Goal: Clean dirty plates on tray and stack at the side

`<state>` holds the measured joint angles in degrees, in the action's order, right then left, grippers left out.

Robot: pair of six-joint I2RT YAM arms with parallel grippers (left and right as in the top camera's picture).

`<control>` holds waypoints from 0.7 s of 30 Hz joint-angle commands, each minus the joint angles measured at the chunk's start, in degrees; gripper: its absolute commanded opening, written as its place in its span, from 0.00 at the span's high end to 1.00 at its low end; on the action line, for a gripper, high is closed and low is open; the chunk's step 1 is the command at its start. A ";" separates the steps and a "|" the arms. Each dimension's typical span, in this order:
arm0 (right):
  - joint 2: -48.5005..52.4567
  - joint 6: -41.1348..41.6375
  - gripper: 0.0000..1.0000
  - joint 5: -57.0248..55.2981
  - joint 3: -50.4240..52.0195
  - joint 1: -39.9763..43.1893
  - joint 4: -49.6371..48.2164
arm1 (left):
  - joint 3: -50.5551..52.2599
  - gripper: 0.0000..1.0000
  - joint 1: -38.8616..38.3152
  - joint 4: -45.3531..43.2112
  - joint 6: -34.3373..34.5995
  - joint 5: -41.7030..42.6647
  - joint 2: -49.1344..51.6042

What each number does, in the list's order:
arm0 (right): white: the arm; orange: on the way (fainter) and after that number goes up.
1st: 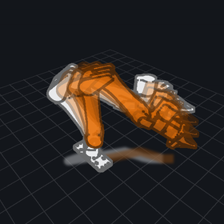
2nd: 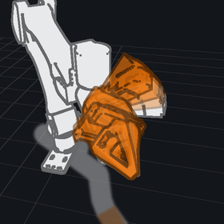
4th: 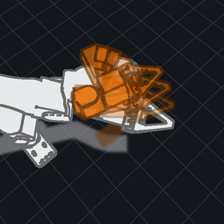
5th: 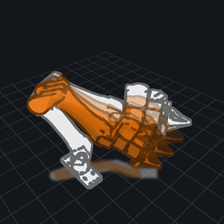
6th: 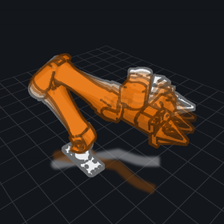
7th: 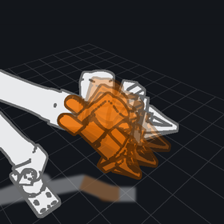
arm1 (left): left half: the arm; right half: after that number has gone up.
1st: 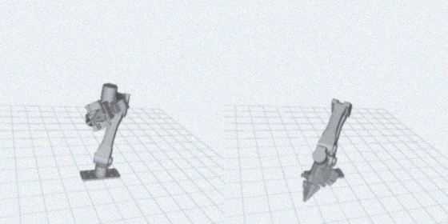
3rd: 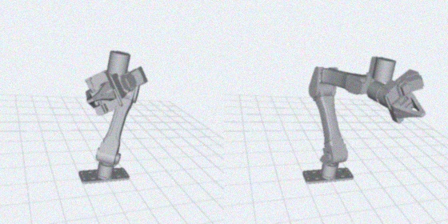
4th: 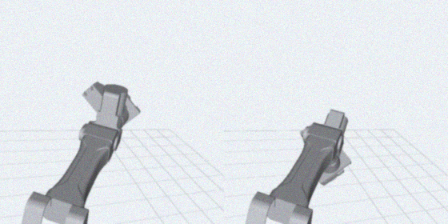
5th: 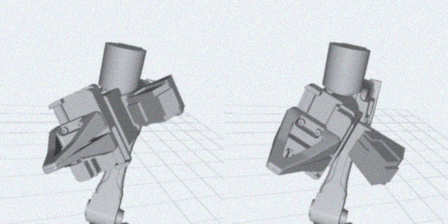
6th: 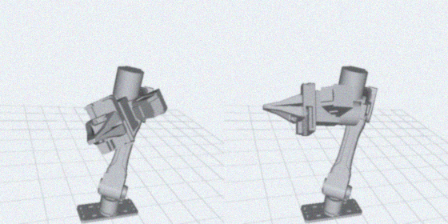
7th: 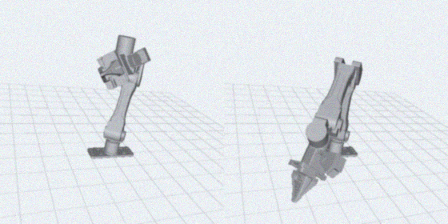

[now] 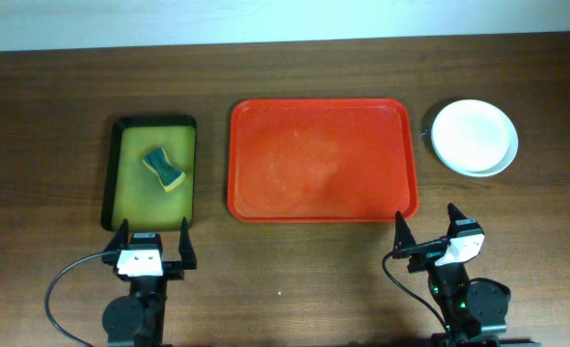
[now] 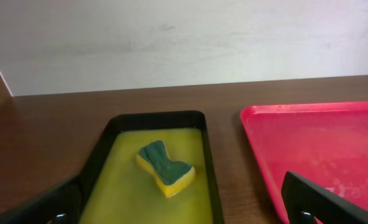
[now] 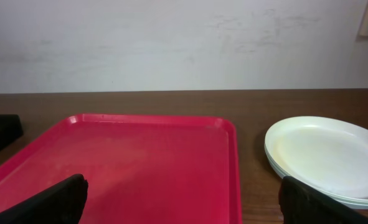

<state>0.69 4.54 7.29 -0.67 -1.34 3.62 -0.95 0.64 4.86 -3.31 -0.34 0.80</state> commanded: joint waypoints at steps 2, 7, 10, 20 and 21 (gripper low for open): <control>-0.44 0.20 0.01 -0.48 0.35 -0.52 0.26 | 0.48 0.00 -0.28 -0.09 5.16 -0.94 -0.52; -0.44 0.22 0.01 -0.48 0.35 -0.52 0.26 | 0.48 0.01 -0.28 -0.11 6.51 -0.90 -0.52; -0.44 0.20 0.01 -0.48 0.35 -0.52 0.26 | 0.46 0.01 -0.28 -0.11 6.49 -0.90 -0.50; -0.44 0.20 0.01 -0.48 0.35 -0.52 0.26 | 0.46 0.01 -0.28 -0.11 6.51 -0.90 -0.50; -0.44 0.20 0.01 -0.48 0.35 -0.52 0.26 | 0.48 0.01 -0.28 -0.11 6.51 -0.90 -0.50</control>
<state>0.69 4.51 7.29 -0.67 -1.34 3.62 -0.95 0.64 4.91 2.66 -0.84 0.80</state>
